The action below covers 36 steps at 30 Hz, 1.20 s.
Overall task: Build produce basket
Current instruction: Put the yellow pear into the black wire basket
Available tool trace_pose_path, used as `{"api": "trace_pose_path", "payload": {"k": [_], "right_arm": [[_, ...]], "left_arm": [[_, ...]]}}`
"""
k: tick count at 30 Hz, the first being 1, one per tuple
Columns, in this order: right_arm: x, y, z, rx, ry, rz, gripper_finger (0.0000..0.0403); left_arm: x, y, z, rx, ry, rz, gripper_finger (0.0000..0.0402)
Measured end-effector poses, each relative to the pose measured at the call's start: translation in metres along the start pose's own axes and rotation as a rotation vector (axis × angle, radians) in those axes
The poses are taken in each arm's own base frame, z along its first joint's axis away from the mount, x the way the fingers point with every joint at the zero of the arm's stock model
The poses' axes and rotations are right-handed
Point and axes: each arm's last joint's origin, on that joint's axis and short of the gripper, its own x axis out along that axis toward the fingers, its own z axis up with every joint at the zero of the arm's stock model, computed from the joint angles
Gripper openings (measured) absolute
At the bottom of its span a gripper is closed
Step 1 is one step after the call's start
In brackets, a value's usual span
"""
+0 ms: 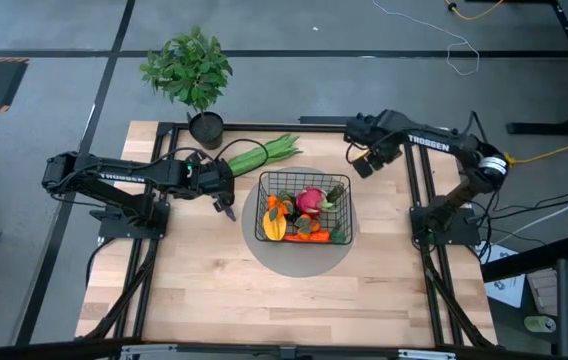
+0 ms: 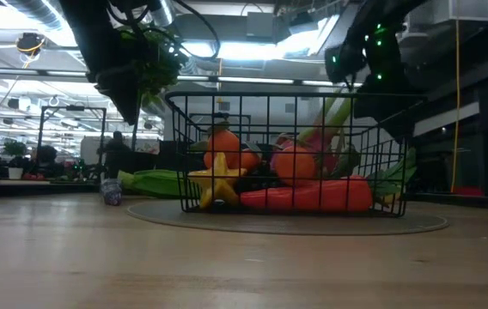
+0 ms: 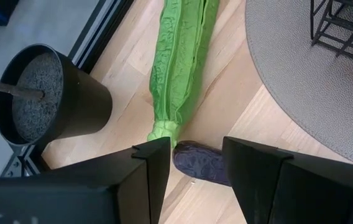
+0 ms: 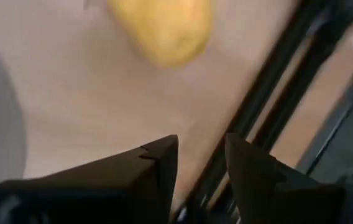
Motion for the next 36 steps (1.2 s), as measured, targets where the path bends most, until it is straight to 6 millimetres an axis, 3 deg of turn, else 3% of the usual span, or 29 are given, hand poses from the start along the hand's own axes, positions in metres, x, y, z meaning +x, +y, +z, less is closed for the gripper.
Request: {"api": "trace_pose_path", "payload": {"k": [4,7,13,17,21,24,30,36], "right_arm": [[-0.013,0.005,0.011,0.038,-0.258,0.003,0.0123],[-0.007,-0.001,0.026,0.074,-0.299,0.041,0.0123],[0.035,-0.007,0.057,0.206,-0.255,0.146,0.0123],[0.073,0.008,0.063,0.101,-0.255,0.153,0.0123],[0.098,0.015,0.051,-0.063,-0.139,0.103,0.0123],[0.102,0.013,0.034,-0.130,-0.005,0.070,0.0123],[0.084,0.010,0.000,-0.266,0.216,-0.018,0.0123],[0.061,0.010,-0.017,-0.251,0.194,-0.034,0.0123]], "left_arm": [[0.000,0.000,0.000,-0.002,0.000,0.000,0.0136],[0.000,0.000,0.000,-0.003,-0.001,-0.001,0.0136],[0.000,0.000,0.000,-0.004,-0.003,-0.001,0.0136],[0.000,0.000,0.000,-0.004,-0.003,-0.001,0.0136],[0.000,0.000,0.000,-0.003,-0.003,-0.001,0.0136],[0.000,0.000,0.000,-0.004,-0.003,-0.001,0.0136],[0.000,0.000,0.000,-0.003,-0.003,-0.001,0.0136],[0.000,0.000,0.000,-0.003,-0.004,-0.001,0.0136]]}}
